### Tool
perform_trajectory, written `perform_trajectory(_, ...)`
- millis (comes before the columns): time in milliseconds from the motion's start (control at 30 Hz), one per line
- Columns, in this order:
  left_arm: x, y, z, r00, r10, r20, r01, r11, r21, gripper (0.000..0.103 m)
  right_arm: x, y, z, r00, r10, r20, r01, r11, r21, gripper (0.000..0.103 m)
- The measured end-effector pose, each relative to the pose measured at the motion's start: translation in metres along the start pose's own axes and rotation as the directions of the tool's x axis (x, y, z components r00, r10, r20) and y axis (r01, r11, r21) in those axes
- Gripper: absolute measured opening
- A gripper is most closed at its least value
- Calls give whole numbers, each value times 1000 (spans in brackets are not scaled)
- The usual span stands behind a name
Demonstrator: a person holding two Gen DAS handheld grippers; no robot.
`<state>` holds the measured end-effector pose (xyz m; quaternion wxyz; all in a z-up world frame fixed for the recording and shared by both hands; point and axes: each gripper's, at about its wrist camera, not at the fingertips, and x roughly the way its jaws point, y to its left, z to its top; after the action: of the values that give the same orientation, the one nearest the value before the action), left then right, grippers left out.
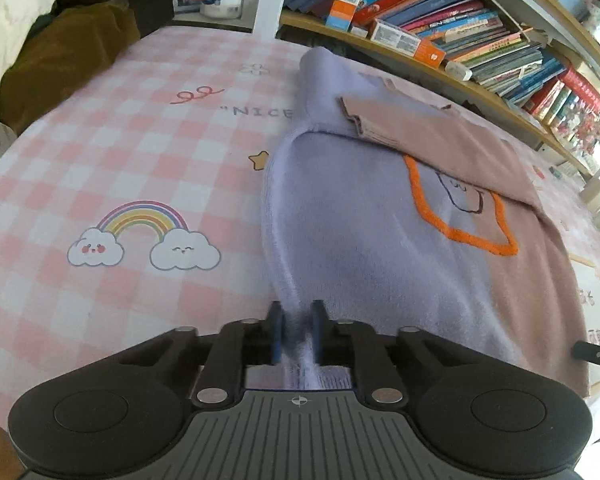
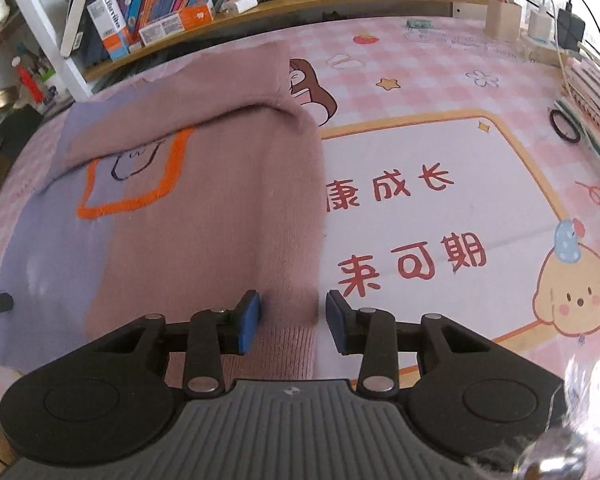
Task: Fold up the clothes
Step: 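Grasp the hem with both grippers, left on lavender, right on mauve, then lift the hem with both grippers and fold it up toward the collar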
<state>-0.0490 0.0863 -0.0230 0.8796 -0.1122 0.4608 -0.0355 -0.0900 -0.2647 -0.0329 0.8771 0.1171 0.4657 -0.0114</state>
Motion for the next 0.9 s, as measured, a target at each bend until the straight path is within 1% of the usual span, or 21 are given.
perform_trajectory(33,0,-1,0,1000,0,3,0,1000,2,5,0,1,0,1000,2,-1,-2,1000,-7,21)
perform_trajectory(67,-2,-3,0,1000,-5,8,5,1000,7,5,0,3,1,1000,11,-2,-11,1000,-12,13)
perform_trajectory(167,-16,-13,1,998,-37,49,35,999,33,4,-1,7,2,999,42,1,-42,999,-24,11)
perform_trajectory(233,-24,-20,3,995,-64,72,60,996,64,5,-8,7,5,996,89,27,-88,996,-13,11)
perform_trajectory(300,-23,-21,4,996,-63,65,59,996,70,5,-14,6,7,991,124,47,-124,992,-5,11)
perform_trajectory(333,-23,-22,5,996,-62,60,58,996,72,5,-13,6,9,993,115,39,-115,993,-5,11)
perform_trajectory(400,-18,-15,4,998,-53,35,52,998,39,7,-8,1,8,994,108,17,-108,994,8,11)
perform_trajectory(433,-16,-12,4,998,-52,24,51,998,23,11,-6,-1,8,994,106,7,-106,994,19,12)
perform_trajectory(467,-15,-9,3,999,-50,13,50,999,8,14,-5,-4,8,994,108,-2,-107,994,31,17)
perform_trajectory(500,-14,-7,2,998,-56,3,56,998,-3,17,-4,-6,7,994,109,-10,-109,993,44,20)
perform_trajectory(567,-12,-3,-1,997,-69,-17,68,997,-24,24,-2,-8,6,993,115,-20,-114,992,55,31)
perform_trajectory(600,-10,-1,-2,997,-71,-23,70,997,-33,29,-1,-9,6,993,118,-24,-117,991,57,32)
perform_trajectory(700,-6,2,-6,996,-81,-34,79,995,-58,33,2,-10,4,991,127,-34,-125,990,62,33)
perform_trajectory(733,-6,1,-6,996,-78,-35,76,995,-58,30,2,-10,4,991,128,-39,-125,990,58,30)
perform_trajectory(767,-5,1,-6,995,-89,-36,87,994,-61,29,3,-10,4,990,132,-46,-130,990,55,13)
perform_trajectory(800,-4,1,-6,994,-100,-38,98,993,-63,16,4,-11,5,989,137,-55,-134,989,55,10)
perform_trajectory(833,-3,0,-6,994,-98,-43,96,993,-63,4,5,-13,5,988,140,-59,-136,989,62,10)
perform_trajectory(900,-3,2,-6,993,-106,-44,103,992,-70,4,3,-16,4,990,130,-51,-127,989,71,9)
